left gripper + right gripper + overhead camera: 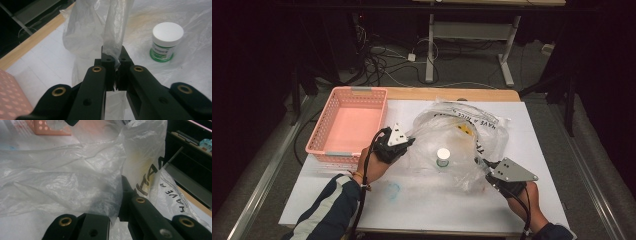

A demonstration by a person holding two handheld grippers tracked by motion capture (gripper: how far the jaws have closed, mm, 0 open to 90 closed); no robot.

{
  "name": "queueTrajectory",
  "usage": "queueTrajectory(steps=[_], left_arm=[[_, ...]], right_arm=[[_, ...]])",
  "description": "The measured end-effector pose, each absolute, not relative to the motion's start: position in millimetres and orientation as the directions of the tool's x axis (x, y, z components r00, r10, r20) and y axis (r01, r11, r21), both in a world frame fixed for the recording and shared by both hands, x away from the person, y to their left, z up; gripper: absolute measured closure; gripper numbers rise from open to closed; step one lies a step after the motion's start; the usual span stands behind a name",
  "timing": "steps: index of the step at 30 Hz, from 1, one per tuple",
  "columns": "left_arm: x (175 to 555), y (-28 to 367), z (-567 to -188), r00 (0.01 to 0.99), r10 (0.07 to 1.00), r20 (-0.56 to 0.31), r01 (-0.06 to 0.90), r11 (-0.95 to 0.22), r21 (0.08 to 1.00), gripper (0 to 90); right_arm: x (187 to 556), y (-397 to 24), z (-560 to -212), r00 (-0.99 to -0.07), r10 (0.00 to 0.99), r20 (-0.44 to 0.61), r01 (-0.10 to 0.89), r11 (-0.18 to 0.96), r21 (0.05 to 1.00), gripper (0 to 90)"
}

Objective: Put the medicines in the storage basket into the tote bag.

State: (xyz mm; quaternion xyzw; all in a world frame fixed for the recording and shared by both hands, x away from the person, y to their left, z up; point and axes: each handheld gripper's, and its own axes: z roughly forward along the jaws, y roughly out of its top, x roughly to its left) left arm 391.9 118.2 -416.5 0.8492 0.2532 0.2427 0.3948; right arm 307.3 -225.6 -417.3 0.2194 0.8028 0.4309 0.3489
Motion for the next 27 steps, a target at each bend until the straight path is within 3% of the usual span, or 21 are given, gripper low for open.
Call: queueTrajectory(steps=[16,27], left_arm=[[399,136,-375,0.703,0.686,0.188,0.23,-0.469,0.852,85.6],[408,135,-358,0.712,0.682,0.167,0.211,-0.435,0.875,85.5]], right_arm=[[315,-234,-376,-0.626,0.693,-0.359,-0.025,0.442,0.897,90.0],[324,-245,-350,-0.604,0.73,-0.321,-0.052,0.366,0.929,90.0]])
